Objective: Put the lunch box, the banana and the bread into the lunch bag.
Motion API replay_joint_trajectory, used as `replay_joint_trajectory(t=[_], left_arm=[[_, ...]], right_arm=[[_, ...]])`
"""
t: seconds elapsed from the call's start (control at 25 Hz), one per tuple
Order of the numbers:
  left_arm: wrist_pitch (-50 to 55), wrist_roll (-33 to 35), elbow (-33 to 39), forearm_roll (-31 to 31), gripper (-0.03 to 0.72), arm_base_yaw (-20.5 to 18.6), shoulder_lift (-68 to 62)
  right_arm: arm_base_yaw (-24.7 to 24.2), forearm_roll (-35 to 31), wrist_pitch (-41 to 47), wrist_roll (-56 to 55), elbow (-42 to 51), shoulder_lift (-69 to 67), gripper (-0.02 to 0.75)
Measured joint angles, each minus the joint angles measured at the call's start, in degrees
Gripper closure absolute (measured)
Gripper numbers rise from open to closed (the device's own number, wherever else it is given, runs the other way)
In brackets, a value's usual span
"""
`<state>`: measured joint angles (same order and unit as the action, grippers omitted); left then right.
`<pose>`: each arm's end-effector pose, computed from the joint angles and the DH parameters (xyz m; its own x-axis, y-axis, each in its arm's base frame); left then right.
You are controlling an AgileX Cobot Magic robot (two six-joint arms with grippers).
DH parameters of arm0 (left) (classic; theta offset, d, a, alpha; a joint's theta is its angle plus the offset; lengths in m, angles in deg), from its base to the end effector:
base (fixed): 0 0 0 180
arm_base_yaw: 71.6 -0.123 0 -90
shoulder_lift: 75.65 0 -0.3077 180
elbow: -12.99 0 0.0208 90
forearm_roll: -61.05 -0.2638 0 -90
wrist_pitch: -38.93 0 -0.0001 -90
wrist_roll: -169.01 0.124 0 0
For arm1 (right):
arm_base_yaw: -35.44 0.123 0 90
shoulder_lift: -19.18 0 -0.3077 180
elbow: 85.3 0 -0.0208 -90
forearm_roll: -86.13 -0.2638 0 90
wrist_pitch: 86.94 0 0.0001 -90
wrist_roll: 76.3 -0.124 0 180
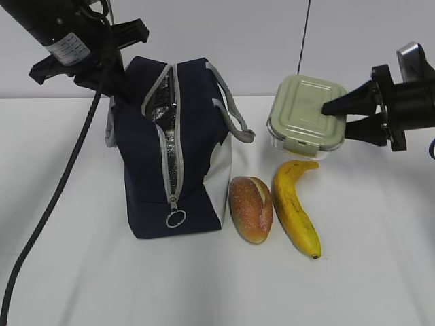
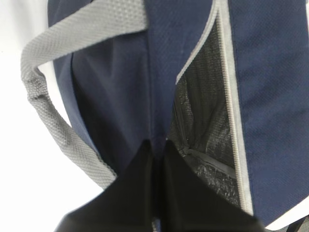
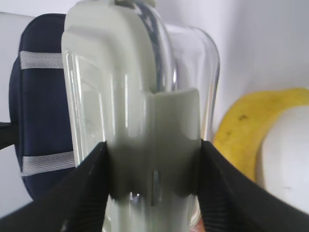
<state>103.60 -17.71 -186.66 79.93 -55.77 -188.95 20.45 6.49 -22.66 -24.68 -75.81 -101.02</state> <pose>0.4061 -0.1529 0.3003 -0.9519 0.0119 -0.3063 0.1278 0.9237 -0.3613 0.4144 0.0028 0.1867 -0.8893 0.3666 -0.2735 -0.0705 0.4809 0.8739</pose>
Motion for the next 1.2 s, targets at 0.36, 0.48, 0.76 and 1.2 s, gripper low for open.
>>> replay_joint_trajectory(t=[0.36,0.48,0.76,1.2], left_arm=[[-0.18,0.00,0.00,0.00,0.687,0.00,0.00],[-0.18,0.00,0.00,0.00,0.688,0.00,0.00],[-0.18,0.00,0.00,0.18,0.687,0.00,0.00],[-0.07,0.00,0.00,0.28,0.687,0.00,0.00]], right_arm=[[9.01,3.86,1.99,-11.99,-13.94,3.40,0.353],[11.79,4.64,2.36,-15.48,-18.52,3.40,0.353],[19.31,11.89,3.64,-21.97,-22.98,3.40,0.353],[25.14,12.28,2.69,-23.31,-23.23,-0.16,0.353]])
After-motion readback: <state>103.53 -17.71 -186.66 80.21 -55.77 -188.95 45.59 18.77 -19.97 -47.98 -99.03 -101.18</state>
